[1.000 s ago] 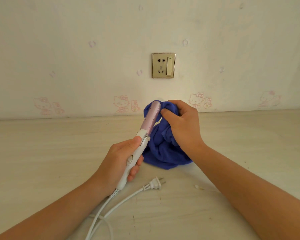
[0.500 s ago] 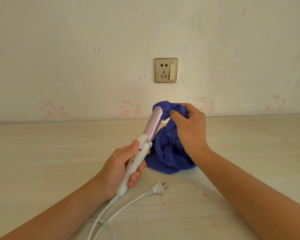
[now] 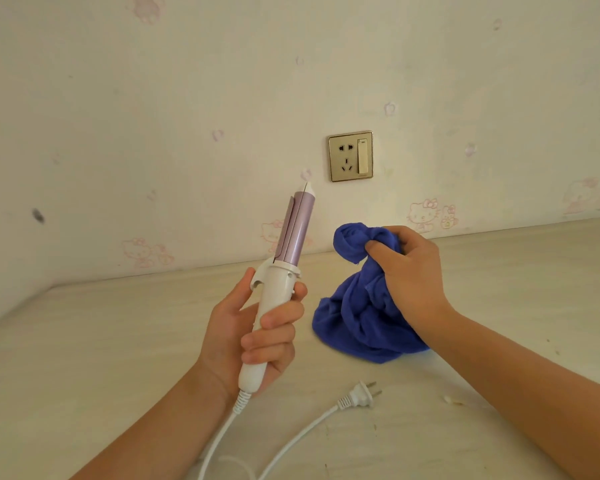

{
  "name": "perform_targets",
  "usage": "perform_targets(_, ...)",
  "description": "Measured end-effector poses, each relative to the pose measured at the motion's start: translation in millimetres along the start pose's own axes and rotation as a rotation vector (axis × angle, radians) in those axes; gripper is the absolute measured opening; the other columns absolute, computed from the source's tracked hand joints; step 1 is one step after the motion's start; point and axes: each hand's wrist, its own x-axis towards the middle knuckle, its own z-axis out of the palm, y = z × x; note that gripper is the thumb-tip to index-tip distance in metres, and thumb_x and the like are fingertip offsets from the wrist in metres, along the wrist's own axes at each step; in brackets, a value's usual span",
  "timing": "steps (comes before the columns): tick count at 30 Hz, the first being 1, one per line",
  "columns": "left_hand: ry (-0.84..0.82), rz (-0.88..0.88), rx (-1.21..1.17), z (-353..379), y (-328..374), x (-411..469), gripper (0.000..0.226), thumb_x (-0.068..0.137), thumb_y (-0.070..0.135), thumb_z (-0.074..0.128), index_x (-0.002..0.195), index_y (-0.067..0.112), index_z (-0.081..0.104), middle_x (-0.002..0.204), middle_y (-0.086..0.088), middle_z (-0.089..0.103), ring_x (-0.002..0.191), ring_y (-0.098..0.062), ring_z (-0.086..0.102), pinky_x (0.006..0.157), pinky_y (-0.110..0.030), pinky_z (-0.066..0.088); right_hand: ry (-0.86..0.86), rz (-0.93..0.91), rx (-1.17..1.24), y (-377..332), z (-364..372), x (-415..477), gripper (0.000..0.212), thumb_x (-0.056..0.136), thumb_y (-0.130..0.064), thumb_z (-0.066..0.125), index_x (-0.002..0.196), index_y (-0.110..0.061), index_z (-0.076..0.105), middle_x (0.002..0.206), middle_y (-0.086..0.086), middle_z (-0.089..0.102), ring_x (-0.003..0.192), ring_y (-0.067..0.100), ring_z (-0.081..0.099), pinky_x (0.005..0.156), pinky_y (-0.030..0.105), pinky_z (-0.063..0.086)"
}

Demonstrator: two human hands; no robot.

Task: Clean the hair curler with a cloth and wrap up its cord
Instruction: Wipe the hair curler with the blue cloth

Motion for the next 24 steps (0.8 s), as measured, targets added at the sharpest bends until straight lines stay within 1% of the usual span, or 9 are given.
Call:
perform_targets(6, -0.036, -0.004, -0.027, -2.9, -3.5, 2.2, 0.057, 0.101, 0.058, 0.038, 0.117, 0.004, 0.046, 0.067, -0.001, 0.04, 0.041, -0.012, 0.036, 0.036, -0.023, 0.04, -0.028, 0.006, 0.004, -1.0, 0.2, -0.9, 0.013, 0.091, -0.016, 0.068, 0.089, -0.028, 0.073, 0.08, -0.015, 0.074, 0.07, -0.001, 0.068, 0.063, 0.01, 0.052)
perform_targets(9, -0.034, 0.007, -0.005, -2.8, -3.4, 2.2, 0.06, 0.103, 0.061, 0.034, 0.116, 0.004, 0.047, 0.066, 0.0, 0.039, 0.04, -0.011, 0.036, 0.036, -0.022, 0.039, -0.037, 0.012, 0.005, -1.1, 0.1, -0.5, 0.013, 0.091, -0.015, 0.068, 0.09, -0.027, 0.073, 0.079, -0.015, 0.074, 0.07, -0.001, 0.068, 0.063, 0.011, 0.052)
perform_targets(12, -0.04, 0.016, 0.007, -2.6, -3.7, 3.3, 0.063, 0.103, 0.064, 0.029, 0.117, 0.005, 0.046, 0.066, -0.001, 0.039, 0.041, -0.011, 0.036, 0.036, -0.022, 0.038, -0.055, 0.013, 0.011, -1.5, 0.6, -0.8, 0.012, 0.091, -0.014, 0.068, 0.091, -0.025, 0.073, 0.08, -0.014, 0.074, 0.071, -0.001, 0.068, 0.063, 0.011, 0.052)
perform_targets(16, -0.026, 0.021, 0.015, -5.7, -2.7, 3.0, 0.067, 0.103, 0.066, 0.03, 0.121, 0.004, 0.047, 0.067, -0.002, 0.038, 0.042, -0.011, 0.035, 0.037, -0.022, 0.038, -0.052, 0.008, 0.006, -2.9, 0.8, -0.9, 0.012, 0.091, -0.014, 0.069, 0.092, -0.025, 0.073, 0.084, -0.011, 0.074, 0.072, 0.0, 0.068, 0.065, 0.012, 0.054)
perform_targets(18, 0.013, 0.032, 0.081, -9.0, -2.7, 3.9, 0.063, 0.104, 0.06, 0.033, 0.124, 0.002, 0.049, 0.067, -0.004, 0.043, 0.043, -0.011, 0.033, 0.037, -0.022, 0.035, -0.057, 0.006, 0.017, -4.0, -0.2, -0.7, 0.013, 0.092, -0.014, 0.068, 0.092, -0.025, 0.073, 0.084, -0.012, 0.075, 0.073, -0.001, 0.068, 0.064, 0.011, 0.053)
perform_targets(20, 0.065, 0.049, 0.177, -12.0, -3.8, 5.1, 0.061, 0.103, 0.051, 0.04, 0.124, -0.004, 0.058, 0.069, -0.009, 0.05, 0.043, -0.012, 0.032, 0.036, -0.023, 0.031, -0.061, -0.008, 0.035, -5.6, -1.4, -0.8, 0.014, 0.093, -0.012, 0.067, 0.094, -0.025, 0.074, 0.084, -0.014, 0.075, 0.074, -0.001, 0.068, 0.065, 0.011, 0.052)
perform_targets(22, 0.158, 0.064, 0.316, -15.6, -6.3, 5.9, 0.06, 0.103, 0.047, 0.042, 0.12, -0.005, 0.065, 0.068, -0.011, 0.05, 0.039, -0.01, 0.034, 0.034, -0.022, 0.03, -0.041, -0.03, 0.065, -7.6, -2.7, -0.7, 0.017, 0.094, -0.01, 0.066, 0.096, -0.024, 0.074, 0.087, -0.014, 0.076, 0.079, -0.001, 0.07, 0.069, 0.01, 0.052)
perform_targets(24, 0.272, 0.068, 0.479, -18.2, -11.5, 6.4, 0.061, 0.102, 0.049, 0.04, 0.12, -0.003, 0.066, 0.067, -0.011, 0.048, 0.035, -0.009, 0.039, 0.033, -0.02, 0.03, -0.006, -0.06, 0.108, -9.6, -4.5, 0.5, 0.019, 0.095, -0.008, 0.065, 0.098, -0.024, 0.075, 0.092, -0.014, 0.077, 0.086, 0.0, 0.071, 0.074, 0.01, 0.053)
